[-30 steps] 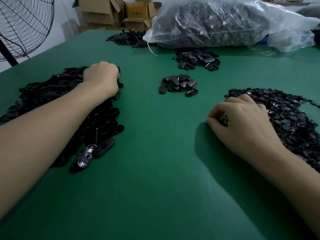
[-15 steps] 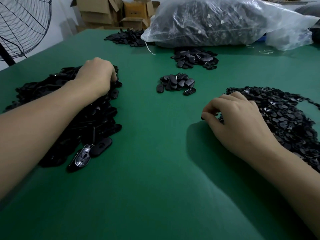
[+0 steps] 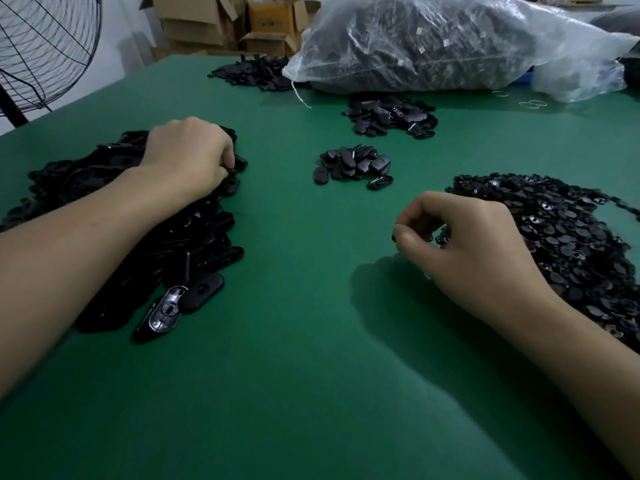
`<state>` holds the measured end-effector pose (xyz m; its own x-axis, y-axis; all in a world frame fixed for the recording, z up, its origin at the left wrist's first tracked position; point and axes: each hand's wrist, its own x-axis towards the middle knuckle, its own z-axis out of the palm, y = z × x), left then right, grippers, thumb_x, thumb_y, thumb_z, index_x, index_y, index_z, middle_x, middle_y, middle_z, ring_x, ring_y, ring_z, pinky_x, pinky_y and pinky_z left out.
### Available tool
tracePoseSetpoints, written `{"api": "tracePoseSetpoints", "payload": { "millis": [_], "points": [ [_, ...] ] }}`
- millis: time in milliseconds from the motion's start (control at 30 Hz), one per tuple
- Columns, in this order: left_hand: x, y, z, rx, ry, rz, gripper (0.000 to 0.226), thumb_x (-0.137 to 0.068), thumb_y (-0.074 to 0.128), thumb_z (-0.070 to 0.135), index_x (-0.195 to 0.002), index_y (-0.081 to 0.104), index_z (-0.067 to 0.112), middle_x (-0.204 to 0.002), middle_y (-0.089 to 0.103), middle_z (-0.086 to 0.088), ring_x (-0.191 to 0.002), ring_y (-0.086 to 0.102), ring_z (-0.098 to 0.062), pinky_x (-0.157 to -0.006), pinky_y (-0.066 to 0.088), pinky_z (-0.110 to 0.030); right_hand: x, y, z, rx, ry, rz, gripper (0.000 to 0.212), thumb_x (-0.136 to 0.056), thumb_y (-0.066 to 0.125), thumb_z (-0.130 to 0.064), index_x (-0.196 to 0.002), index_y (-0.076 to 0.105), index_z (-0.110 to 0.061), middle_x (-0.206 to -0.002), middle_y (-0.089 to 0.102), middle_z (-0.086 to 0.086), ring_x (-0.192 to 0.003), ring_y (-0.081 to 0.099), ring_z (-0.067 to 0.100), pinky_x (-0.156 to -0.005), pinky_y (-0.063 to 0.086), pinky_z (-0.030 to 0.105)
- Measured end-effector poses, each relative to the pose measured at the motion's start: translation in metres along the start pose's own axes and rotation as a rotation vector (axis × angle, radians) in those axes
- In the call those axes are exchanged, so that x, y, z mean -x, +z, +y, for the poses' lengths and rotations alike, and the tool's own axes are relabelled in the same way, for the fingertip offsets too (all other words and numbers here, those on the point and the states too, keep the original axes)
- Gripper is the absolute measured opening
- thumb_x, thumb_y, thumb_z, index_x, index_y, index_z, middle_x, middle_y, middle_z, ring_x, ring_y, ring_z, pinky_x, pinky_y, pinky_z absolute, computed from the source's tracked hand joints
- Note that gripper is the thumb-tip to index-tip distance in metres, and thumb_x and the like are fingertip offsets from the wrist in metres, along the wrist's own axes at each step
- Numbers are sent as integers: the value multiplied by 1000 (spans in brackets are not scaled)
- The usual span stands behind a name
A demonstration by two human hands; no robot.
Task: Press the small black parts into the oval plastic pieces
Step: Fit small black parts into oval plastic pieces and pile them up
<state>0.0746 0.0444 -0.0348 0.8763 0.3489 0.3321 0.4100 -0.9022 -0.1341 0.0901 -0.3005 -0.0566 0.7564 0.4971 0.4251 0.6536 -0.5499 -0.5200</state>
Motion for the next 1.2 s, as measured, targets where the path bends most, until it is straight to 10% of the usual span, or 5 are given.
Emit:
{"api": "tracePoseSetpoints", "payload": {
  "millis": [533, 833, 1200],
  "points": [
    [5, -9, -6, 251, -33, 84, 28, -78, 88, 25, -104, 77, 27, -88, 70, 5, -88, 66, -25, -77, 53, -36, 1, 2, 0, -59, 16, -19, 12, -89, 69, -29, -78, 68, -32, -72, 72, -19, -66, 62, -5, -59, 38, 10],
    [83, -30, 72, 1489, -12, -280, 40, -66, 87, 17, -104, 78, 11, -89, 68, -7, -71, 74, -17, -68, 60, -22, 4, -3, -15, -790, 284, -108, 12, -98, 63, -9, -89, 64, -3, -76, 75, 10, -62, 74, 23, -44, 45, 24],
    [139, -29, 111, 1688, -48, -237, 30, -79, 83, 13, -107, 77, 19, -80, 76, -5, -68, 76, -17, -66, 58, -20, 6, 5, -22, -1206, 549, -232, 20, -73, 72, -23, -86, 70, -8, -71, 72, 7, -52, 65, 8, -49, 50, 16]
  ]
}}
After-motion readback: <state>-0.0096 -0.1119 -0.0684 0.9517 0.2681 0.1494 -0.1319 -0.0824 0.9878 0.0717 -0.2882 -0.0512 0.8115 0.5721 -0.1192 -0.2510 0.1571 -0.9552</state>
